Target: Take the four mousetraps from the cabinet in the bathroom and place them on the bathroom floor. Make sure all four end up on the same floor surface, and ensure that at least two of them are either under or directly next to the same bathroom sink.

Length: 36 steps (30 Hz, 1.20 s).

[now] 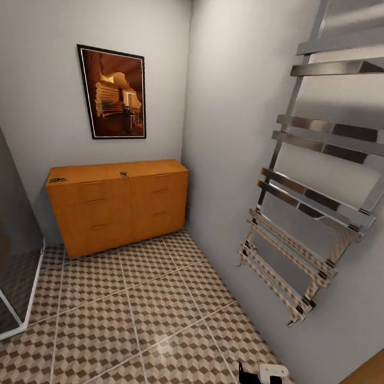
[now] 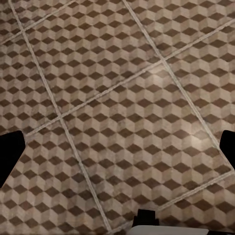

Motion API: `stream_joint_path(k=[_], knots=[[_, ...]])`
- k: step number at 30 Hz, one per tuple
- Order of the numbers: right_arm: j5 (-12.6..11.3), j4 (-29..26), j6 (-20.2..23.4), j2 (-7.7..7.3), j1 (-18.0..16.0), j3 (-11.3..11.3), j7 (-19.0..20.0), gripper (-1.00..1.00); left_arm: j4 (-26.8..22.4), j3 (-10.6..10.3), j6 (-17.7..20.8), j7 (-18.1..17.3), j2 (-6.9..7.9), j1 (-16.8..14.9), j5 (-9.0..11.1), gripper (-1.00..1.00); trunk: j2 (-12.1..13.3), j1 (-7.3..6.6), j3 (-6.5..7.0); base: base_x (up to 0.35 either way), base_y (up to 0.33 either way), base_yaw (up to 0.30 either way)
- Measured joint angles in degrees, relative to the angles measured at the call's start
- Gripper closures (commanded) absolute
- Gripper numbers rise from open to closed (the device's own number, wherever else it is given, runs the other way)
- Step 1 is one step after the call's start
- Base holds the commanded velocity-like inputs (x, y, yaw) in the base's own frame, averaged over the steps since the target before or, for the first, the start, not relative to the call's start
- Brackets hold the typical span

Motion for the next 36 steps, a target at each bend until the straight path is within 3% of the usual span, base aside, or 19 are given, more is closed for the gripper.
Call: stream_joint_path(k=[36], knots=[[0.00,0.00,0.00,0.00,0.00,0.00,0.00,-1.00,0.00,0.00,0.08,0.06,-0.01,0.02,0.00,-1.00,0.00,0.00,0.00,0.002,0.000,0.289]])
